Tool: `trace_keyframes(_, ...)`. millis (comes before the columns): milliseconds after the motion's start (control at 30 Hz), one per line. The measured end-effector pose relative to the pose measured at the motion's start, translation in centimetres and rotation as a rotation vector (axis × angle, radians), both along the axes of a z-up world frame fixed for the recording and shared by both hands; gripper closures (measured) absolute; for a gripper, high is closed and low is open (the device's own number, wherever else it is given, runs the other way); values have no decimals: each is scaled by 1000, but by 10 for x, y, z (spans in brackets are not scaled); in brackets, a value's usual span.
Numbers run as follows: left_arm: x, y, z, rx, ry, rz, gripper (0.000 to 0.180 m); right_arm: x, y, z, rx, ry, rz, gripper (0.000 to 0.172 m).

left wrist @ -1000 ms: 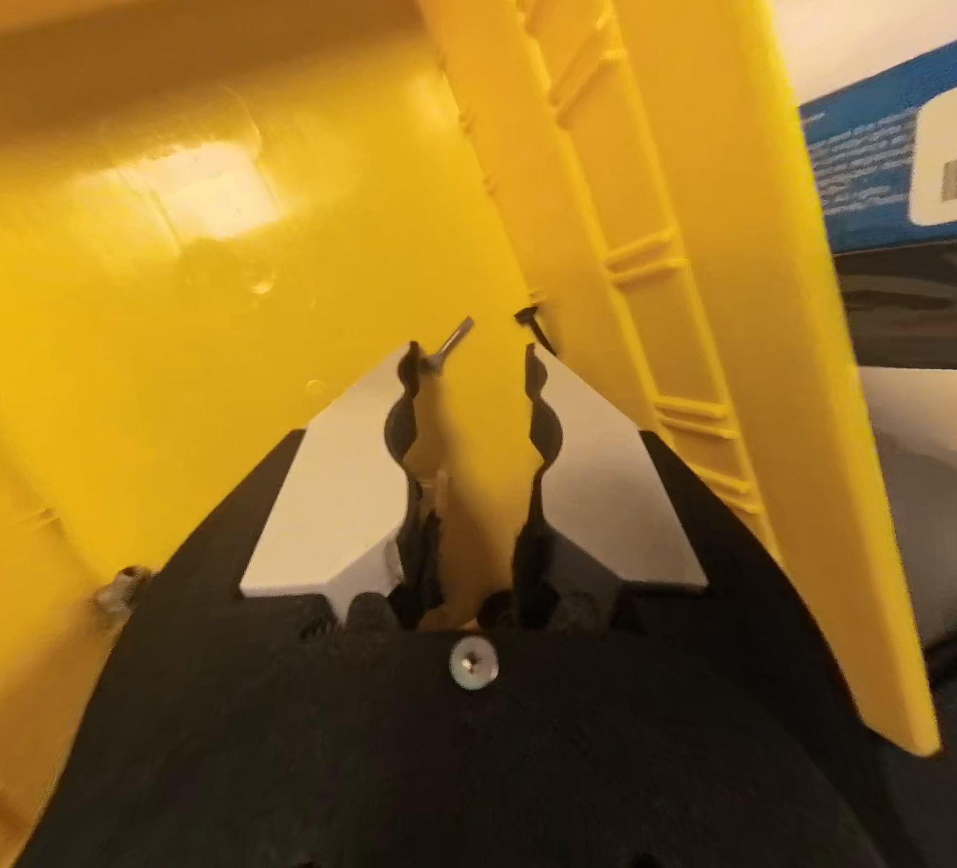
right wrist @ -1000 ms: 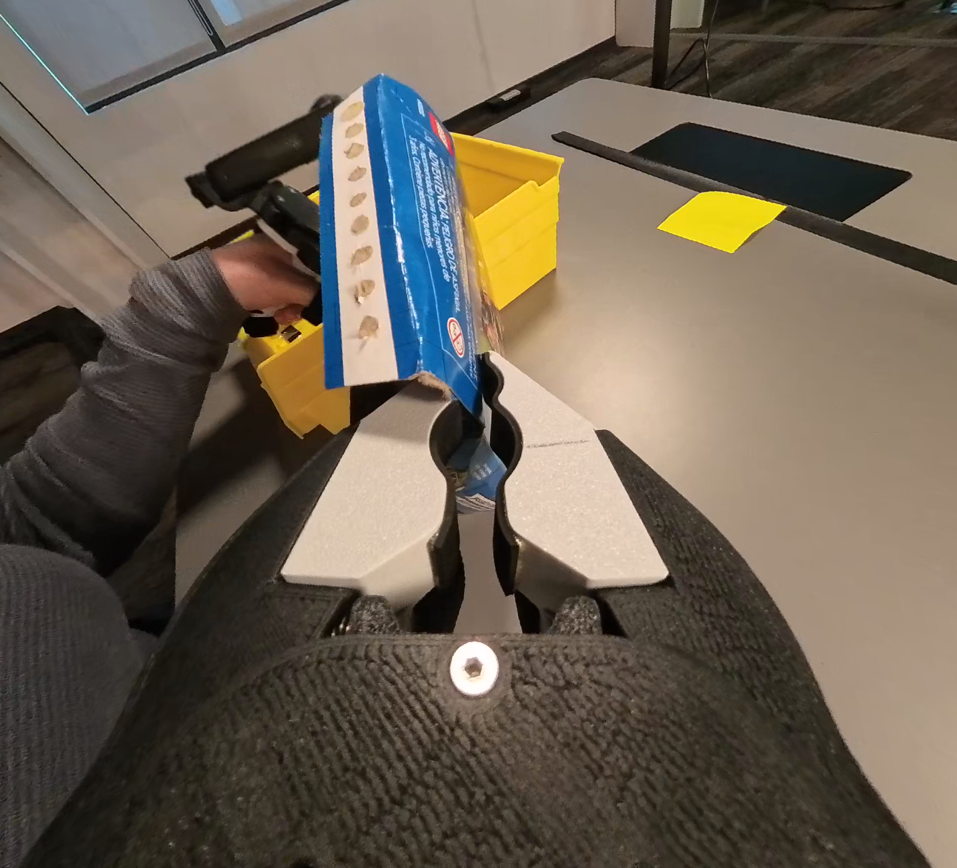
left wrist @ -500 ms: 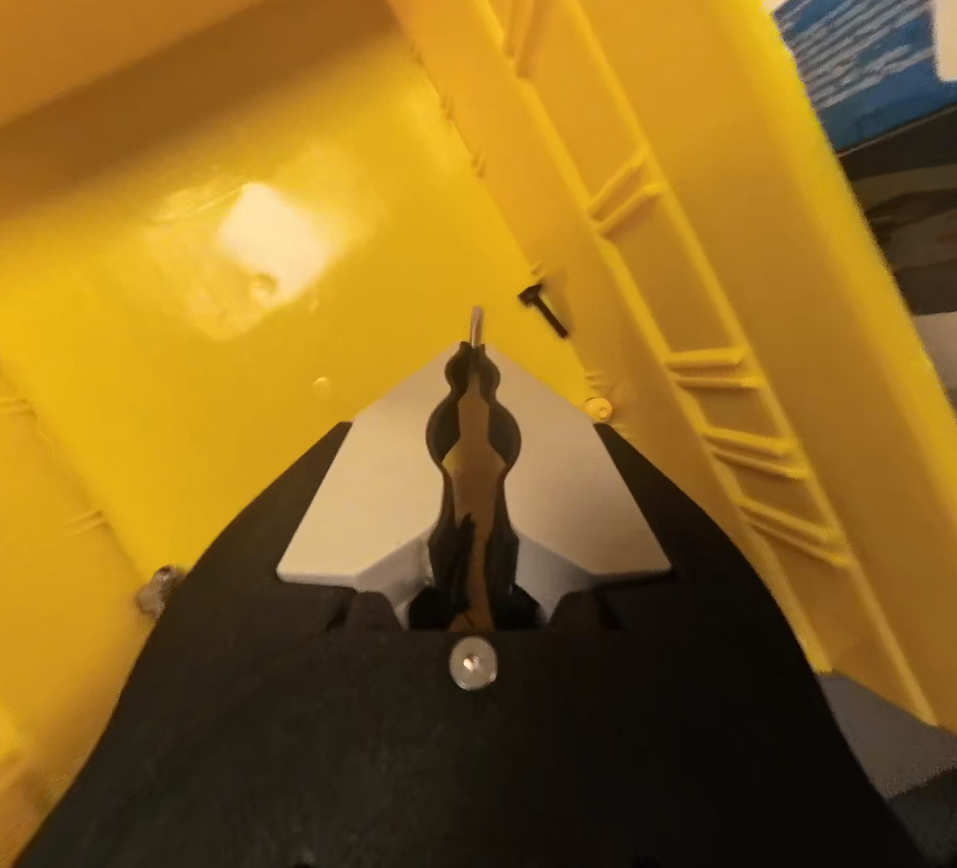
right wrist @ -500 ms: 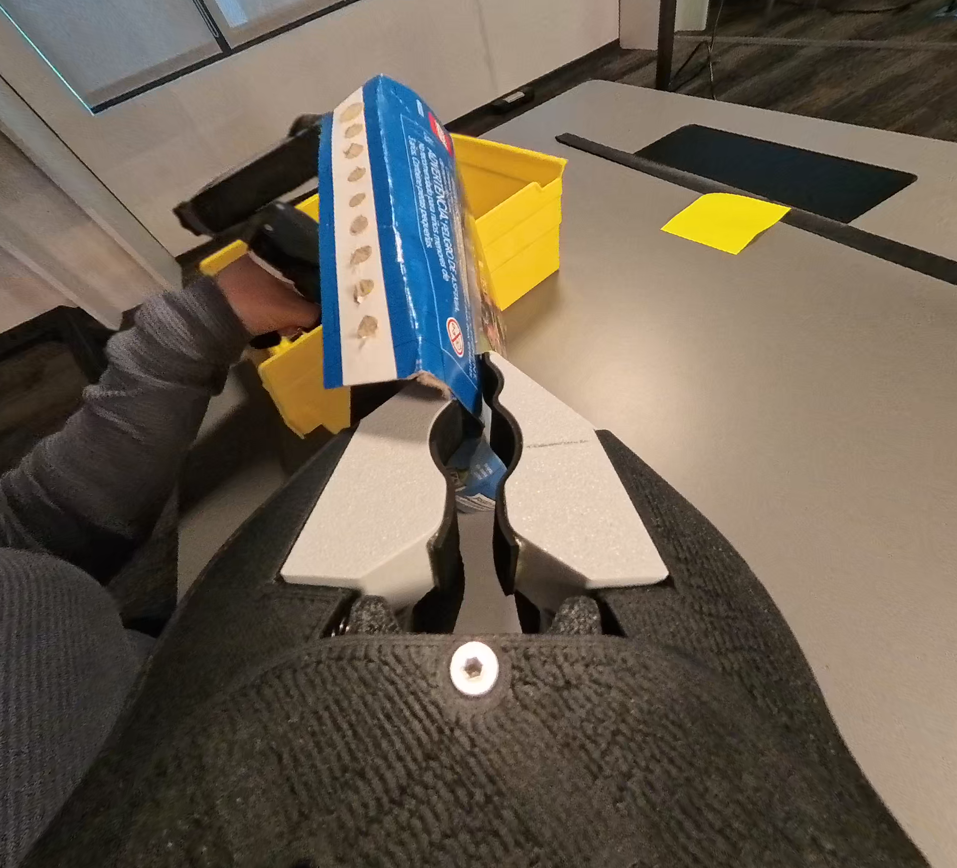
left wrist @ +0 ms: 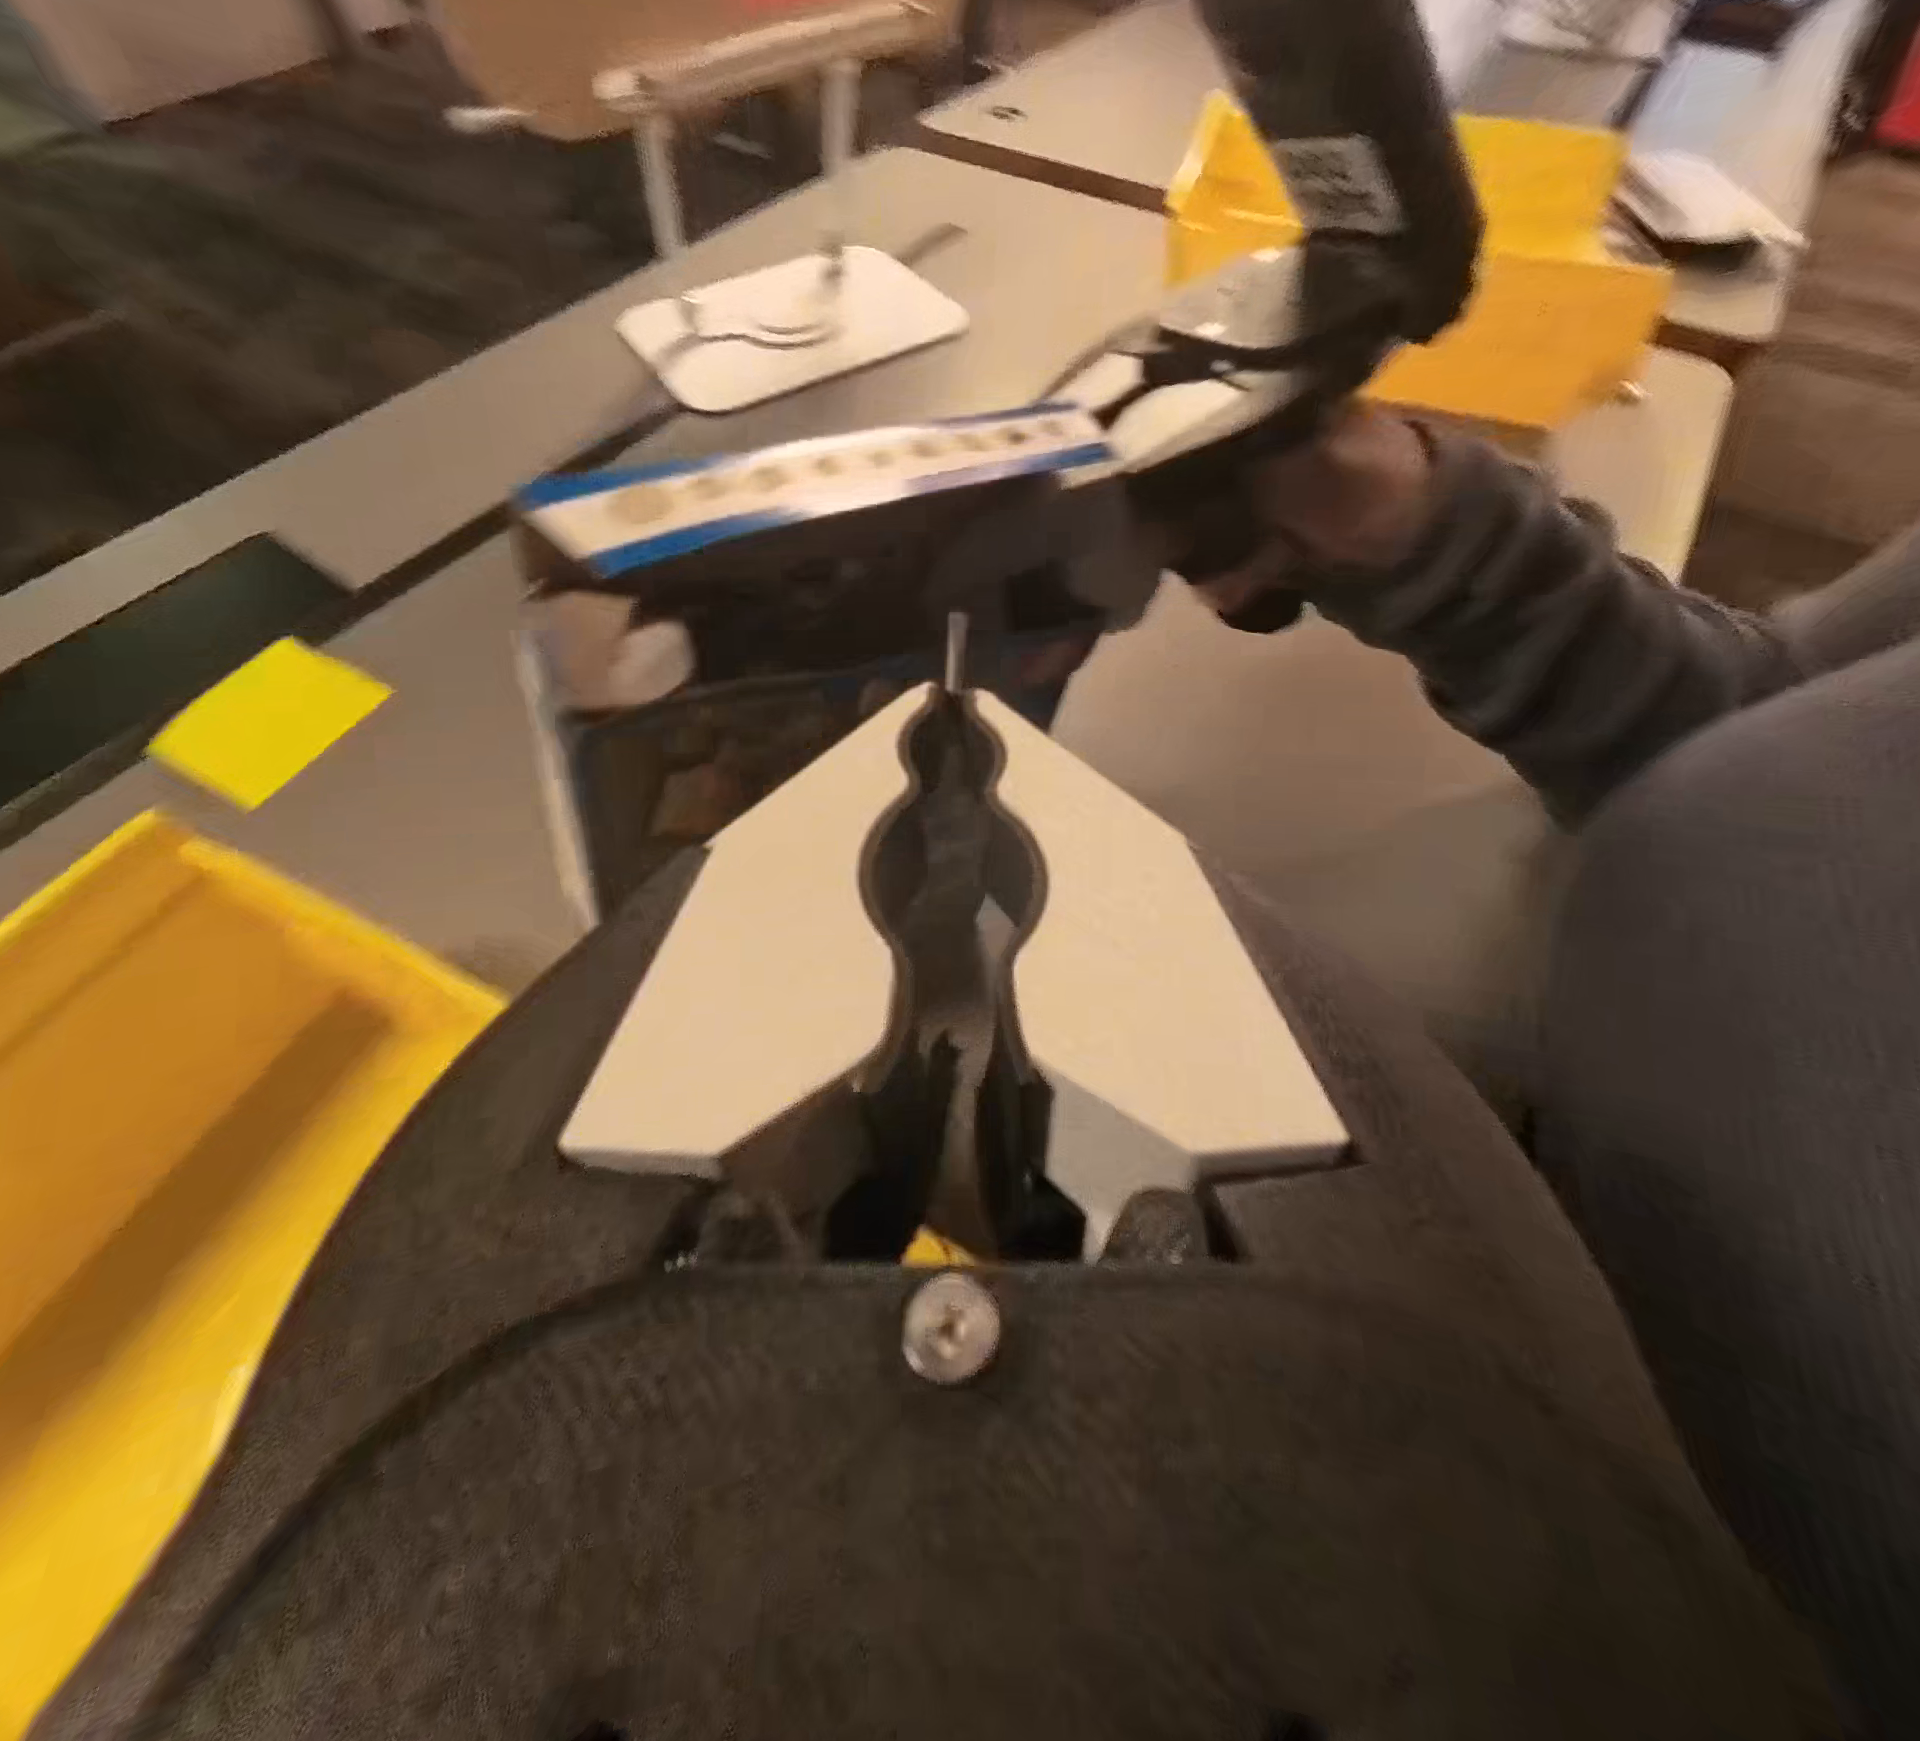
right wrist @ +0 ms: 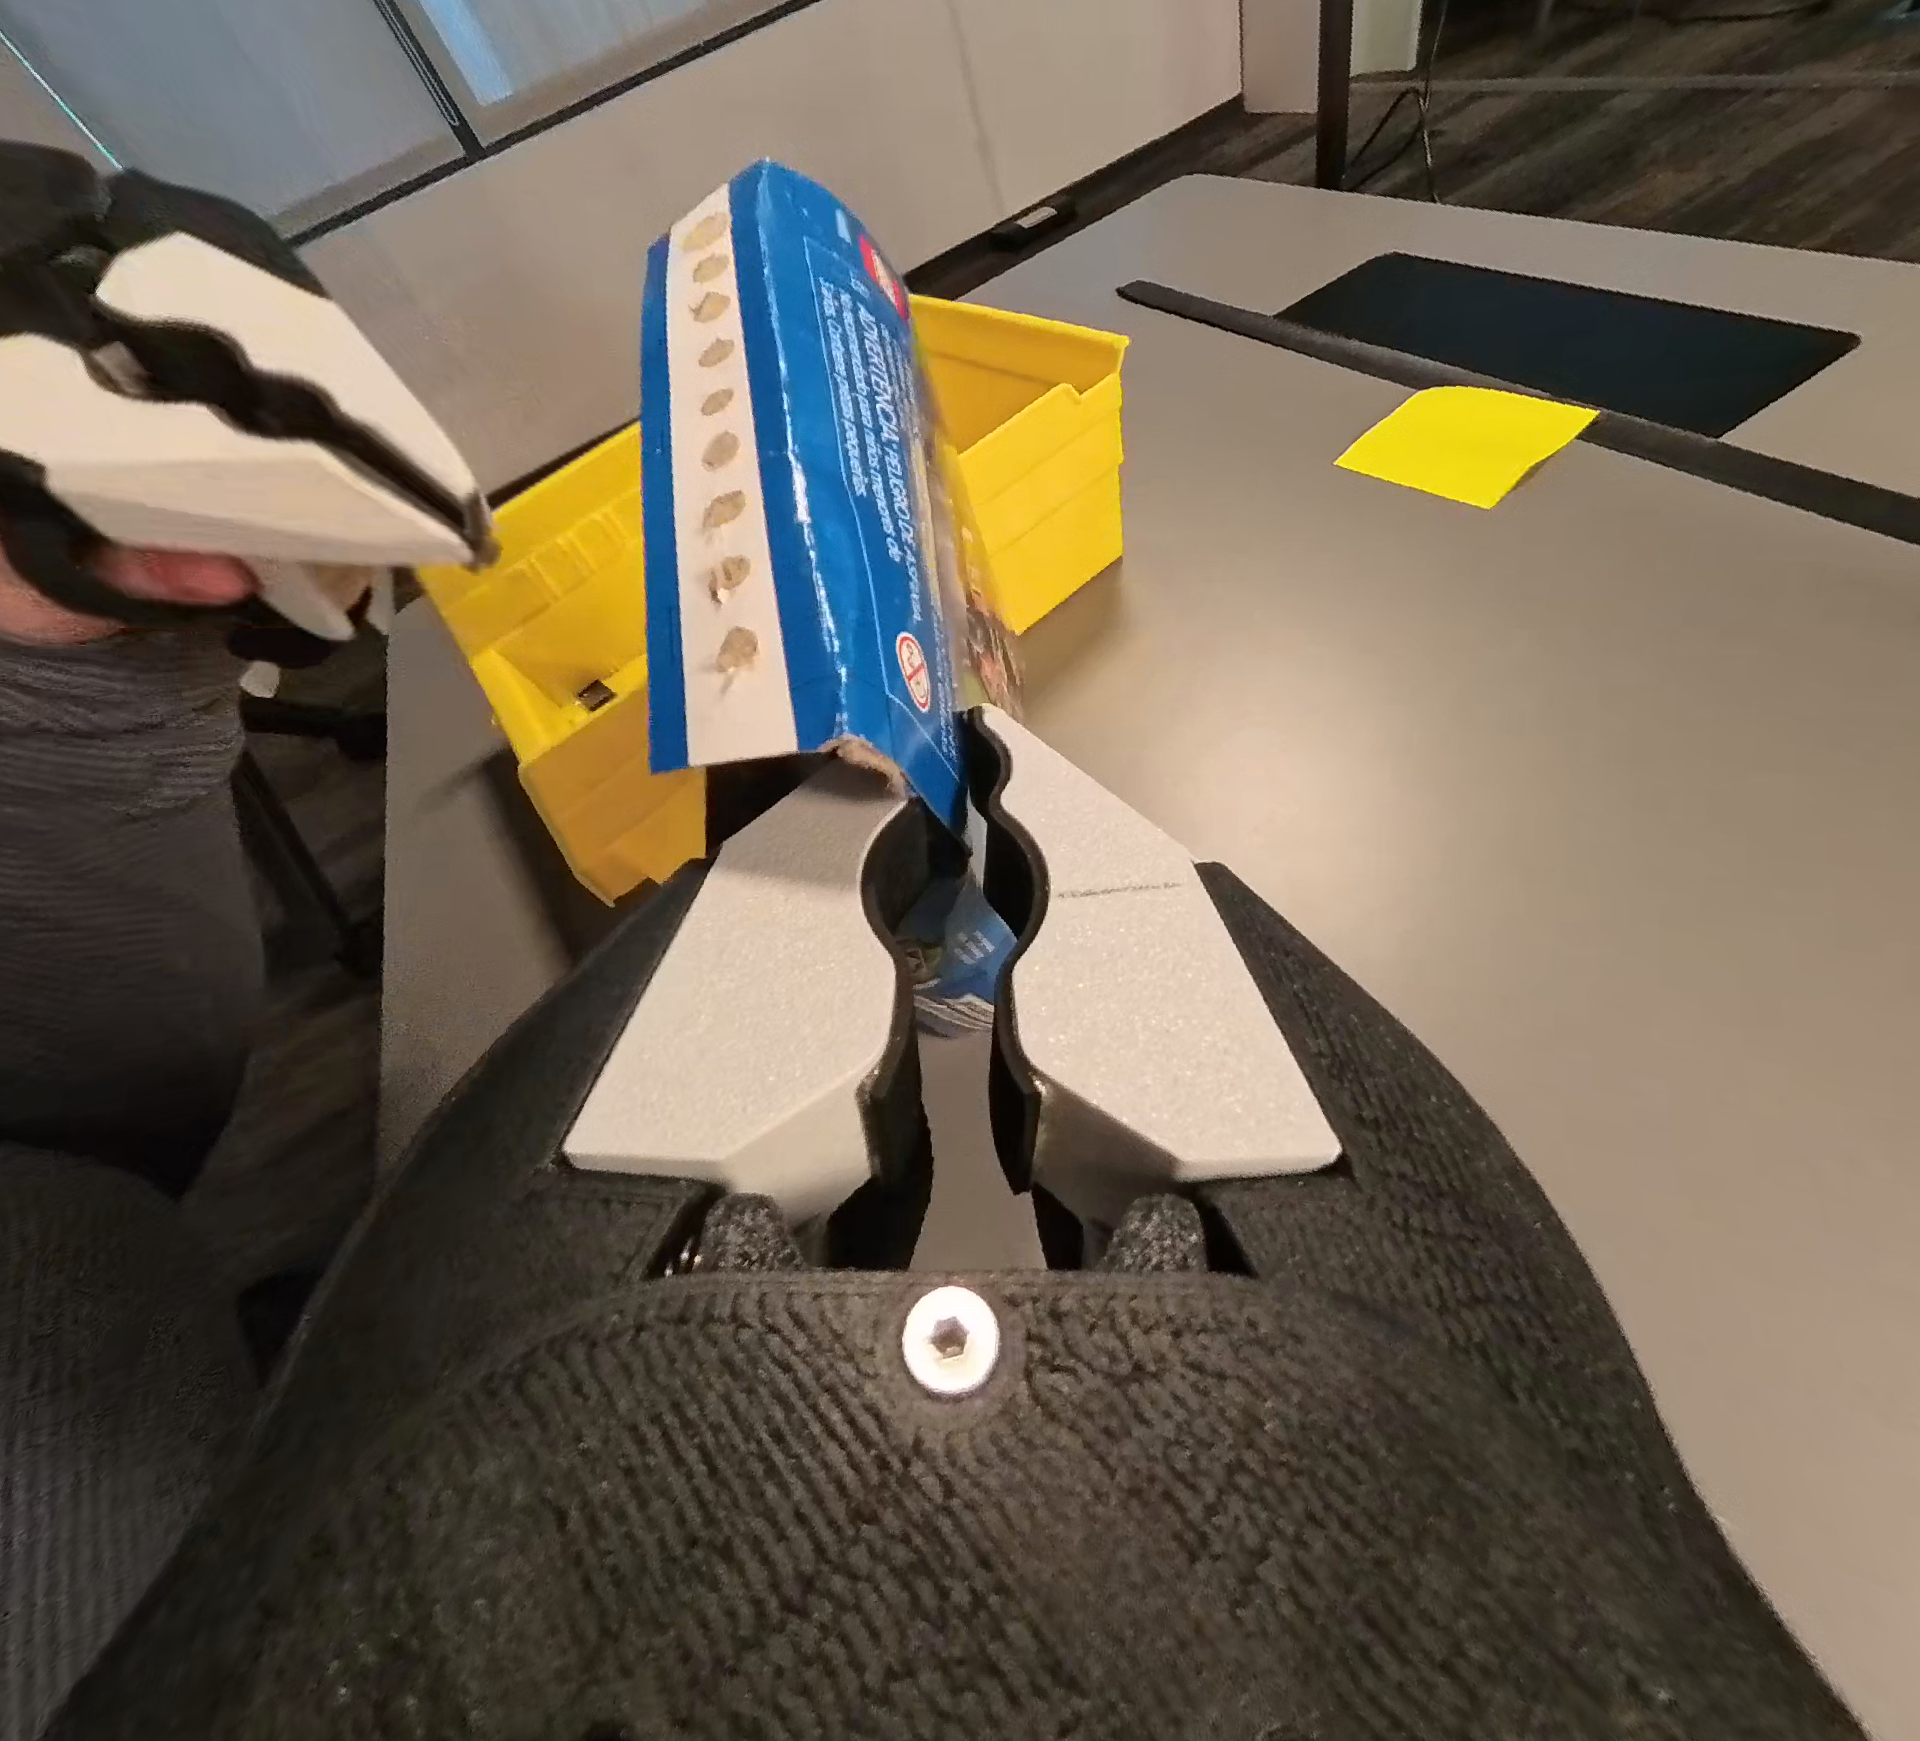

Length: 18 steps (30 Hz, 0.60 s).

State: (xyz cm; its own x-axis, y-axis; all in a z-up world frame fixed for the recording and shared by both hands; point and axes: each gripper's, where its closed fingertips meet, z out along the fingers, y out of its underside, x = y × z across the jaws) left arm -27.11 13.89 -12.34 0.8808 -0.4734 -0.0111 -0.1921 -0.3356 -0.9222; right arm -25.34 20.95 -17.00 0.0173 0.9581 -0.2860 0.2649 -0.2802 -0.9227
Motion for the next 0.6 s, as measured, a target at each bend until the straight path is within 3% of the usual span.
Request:
trace_keyframes(367,-5,53,-36,-190,436,80,179,-1,-5,1,-5,8,22,170)
trace_keyframes(500,-3,60,-35,-231,387,77,160,1,0,0,-2,5,5,170)
trace_keyframes(600,-9,51,-20,-174,314,123,146,1,0,0,-9,10,11,170)
